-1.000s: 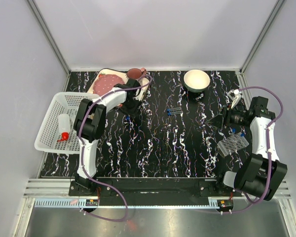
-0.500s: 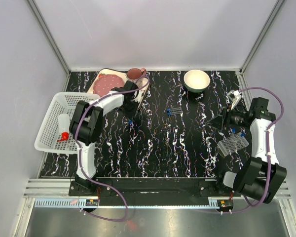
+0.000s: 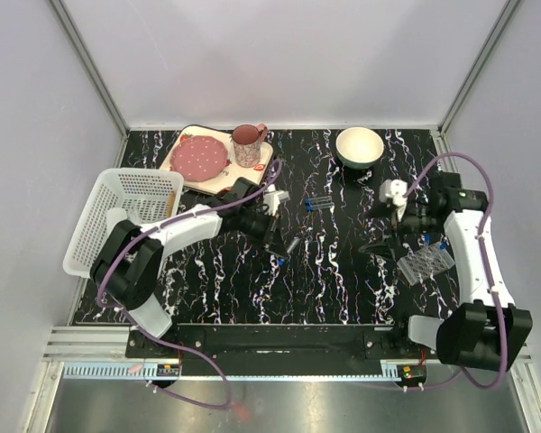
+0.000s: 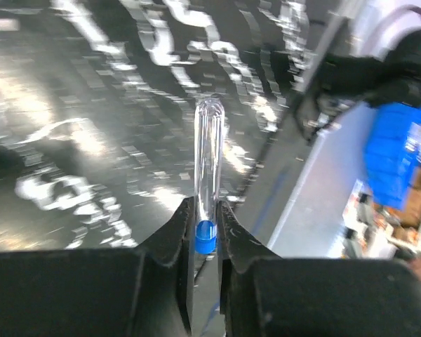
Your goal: Organize the chemistry lab equipment
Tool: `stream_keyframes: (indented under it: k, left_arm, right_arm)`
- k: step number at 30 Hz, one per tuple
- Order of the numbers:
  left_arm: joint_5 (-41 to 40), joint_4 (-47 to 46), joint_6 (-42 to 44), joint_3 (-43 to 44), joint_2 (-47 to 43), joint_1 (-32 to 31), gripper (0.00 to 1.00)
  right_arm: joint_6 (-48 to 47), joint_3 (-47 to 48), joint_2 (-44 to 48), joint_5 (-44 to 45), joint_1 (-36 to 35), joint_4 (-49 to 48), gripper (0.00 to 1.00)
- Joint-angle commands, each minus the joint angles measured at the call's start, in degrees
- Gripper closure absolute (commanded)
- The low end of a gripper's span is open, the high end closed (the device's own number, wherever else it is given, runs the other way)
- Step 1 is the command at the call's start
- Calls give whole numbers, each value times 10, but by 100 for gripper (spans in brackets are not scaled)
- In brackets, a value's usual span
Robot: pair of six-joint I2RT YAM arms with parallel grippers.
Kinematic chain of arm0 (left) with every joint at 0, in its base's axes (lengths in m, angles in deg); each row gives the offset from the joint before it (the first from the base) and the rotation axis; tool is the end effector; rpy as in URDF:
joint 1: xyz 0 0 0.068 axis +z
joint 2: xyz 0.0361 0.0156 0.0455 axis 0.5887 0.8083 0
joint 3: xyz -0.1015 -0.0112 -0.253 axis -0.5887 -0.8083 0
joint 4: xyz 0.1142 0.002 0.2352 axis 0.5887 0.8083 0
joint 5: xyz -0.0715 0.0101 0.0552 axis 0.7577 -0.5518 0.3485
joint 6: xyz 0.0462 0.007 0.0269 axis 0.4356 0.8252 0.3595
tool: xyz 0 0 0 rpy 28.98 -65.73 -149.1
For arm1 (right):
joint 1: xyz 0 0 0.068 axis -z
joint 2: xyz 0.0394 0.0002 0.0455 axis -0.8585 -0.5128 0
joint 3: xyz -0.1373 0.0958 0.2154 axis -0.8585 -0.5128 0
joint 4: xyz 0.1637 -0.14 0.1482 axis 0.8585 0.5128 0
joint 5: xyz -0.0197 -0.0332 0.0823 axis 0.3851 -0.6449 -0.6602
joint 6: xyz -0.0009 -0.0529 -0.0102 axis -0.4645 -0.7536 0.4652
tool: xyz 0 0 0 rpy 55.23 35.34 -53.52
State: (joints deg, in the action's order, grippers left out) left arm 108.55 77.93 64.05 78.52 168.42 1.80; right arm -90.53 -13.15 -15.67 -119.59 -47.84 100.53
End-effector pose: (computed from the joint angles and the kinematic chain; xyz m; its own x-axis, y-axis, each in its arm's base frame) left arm 0.2618 -0.2067 0.2008 -0.8700 0.3363 -0.3606 0.4918 0.5398 -0.6832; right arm 0.1984 -0.0061 0.3074 -0.0433 -0.3731 -0.9268 -0.9694 0.2399 -0.0513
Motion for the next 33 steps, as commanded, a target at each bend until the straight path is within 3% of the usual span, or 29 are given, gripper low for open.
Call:
stream_keyframes:
  k: [1,6,12,18,23,26,30,33]
  left_arm:
    - [168,-151,-121,-24,-11,-51,96]
    - [215,-188,-166,-7,12,-95,95]
    - [225,-188,-189,5,16,-110,95]
    - [233,-187,-199,11,22,-120,95]
    - [238,-186,-198,15,24,-122,95]
    - [238,-186,-197,15,24,-122,94]
    - [230,-188,-195,7,14,-121,93]
    - [211,-204,-201,-14,-4,-109,87]
  right_arm:
    - [2,22,47,27,-142,62,0]
    - [171,-2,80,165,-317,-118,0]
    - [142,2,55,261,-421,-115,8]
    - [150,-26,33,351,-502,-154,28]
    - [158,-17,14,381,-527,-168,41]
    - [155,-20,7,397,-544,-168,53]
    - [153,-34,4,407,-555,-163,78]
    - [164,-23,8,388,-556,-151,88]
